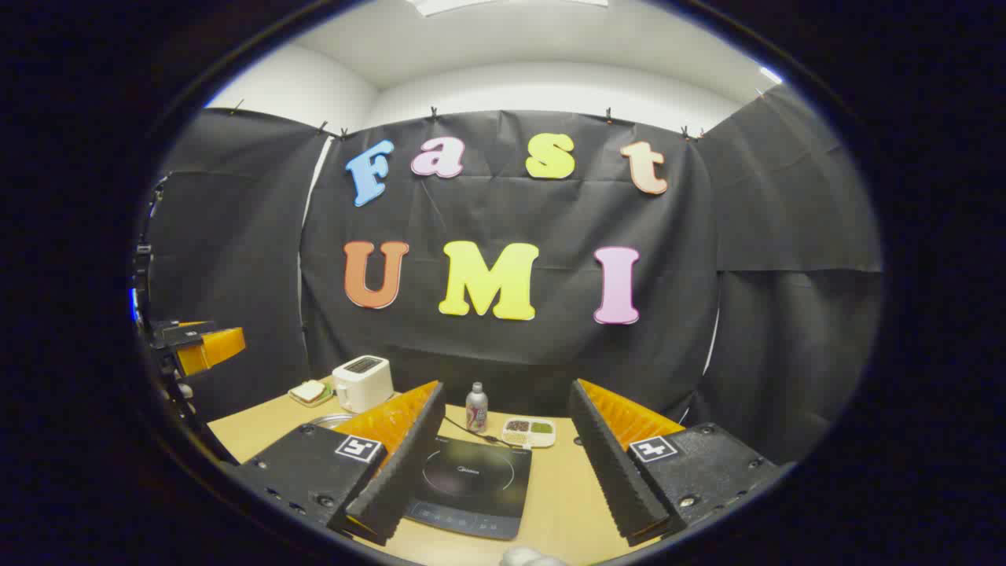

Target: First push the handle of the pot to place it horizontally, then grasp the pot with both hands and set it on the induction cooktop.

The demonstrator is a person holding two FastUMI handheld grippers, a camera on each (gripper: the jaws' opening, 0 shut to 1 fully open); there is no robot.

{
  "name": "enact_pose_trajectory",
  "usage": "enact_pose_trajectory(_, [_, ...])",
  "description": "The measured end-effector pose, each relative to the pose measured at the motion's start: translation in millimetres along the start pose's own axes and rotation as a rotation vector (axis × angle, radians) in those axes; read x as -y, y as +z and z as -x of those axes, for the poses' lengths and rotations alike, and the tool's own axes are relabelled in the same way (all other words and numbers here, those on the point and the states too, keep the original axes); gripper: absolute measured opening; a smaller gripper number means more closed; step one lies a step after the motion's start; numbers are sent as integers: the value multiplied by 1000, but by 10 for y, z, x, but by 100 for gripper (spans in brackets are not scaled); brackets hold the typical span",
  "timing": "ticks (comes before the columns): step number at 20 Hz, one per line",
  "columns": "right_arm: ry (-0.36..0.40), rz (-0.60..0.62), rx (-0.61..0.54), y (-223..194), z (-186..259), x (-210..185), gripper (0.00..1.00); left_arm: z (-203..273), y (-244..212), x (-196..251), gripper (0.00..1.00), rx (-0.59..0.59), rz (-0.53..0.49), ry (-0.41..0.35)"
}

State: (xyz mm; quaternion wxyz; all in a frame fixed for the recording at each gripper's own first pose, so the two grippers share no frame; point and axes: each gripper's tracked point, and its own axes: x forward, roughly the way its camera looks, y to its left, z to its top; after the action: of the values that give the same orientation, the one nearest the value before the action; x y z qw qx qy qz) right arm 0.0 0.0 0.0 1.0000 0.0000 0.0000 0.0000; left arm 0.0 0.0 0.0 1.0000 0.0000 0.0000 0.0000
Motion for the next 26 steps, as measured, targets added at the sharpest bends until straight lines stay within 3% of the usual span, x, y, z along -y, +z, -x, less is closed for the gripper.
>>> enact_pose_trajectory(7, [-3,19,-3,-35,27,-27,97,-86,34,-98,95,7,-6,12])
enact_pose_trajectory(8, [-6,21,2,-17,41,-14,99,-92,44,-107,84,11,-10,15])
enact_pose_trajectory(9, [-10,21,4,-18,39,-7,99,-109,57,-137,95,14,-15,18])
enact_pose_trajectory(10, [-11,18,1,-25,33,-3,97,-124,56,-148,95,14,-18,15])
enact_pose_trajectory(15, [-10,19,-9,-84,-4,-14,99,-198,-28,-190,81,-25,-36,-18])
enact_pose_trajectory(16, [-7,18,-9,-85,-18,-34,99,-217,-85,-160,61,-44,-33,-41])
enact_pose_trajectory(17, [-6,19,-14,-112,-33,-41,99,-242,-140,-153,61,-62,-30,-59])
enact_pose_trajectory(18, [-1,21,-20,-128,-48,-62,98,-259,-194,-175,34,-77,-34,-66])
enact_pose_trajectory(22, [2,27,-31,-191,-82,-105,99,-360,-503,-240,0,-178,-16,-90])
enact_pose_trajectory(26, [-4,20,-55,-319,-128,-109,99,-430,-1073,-211,0,-367,47,-169])
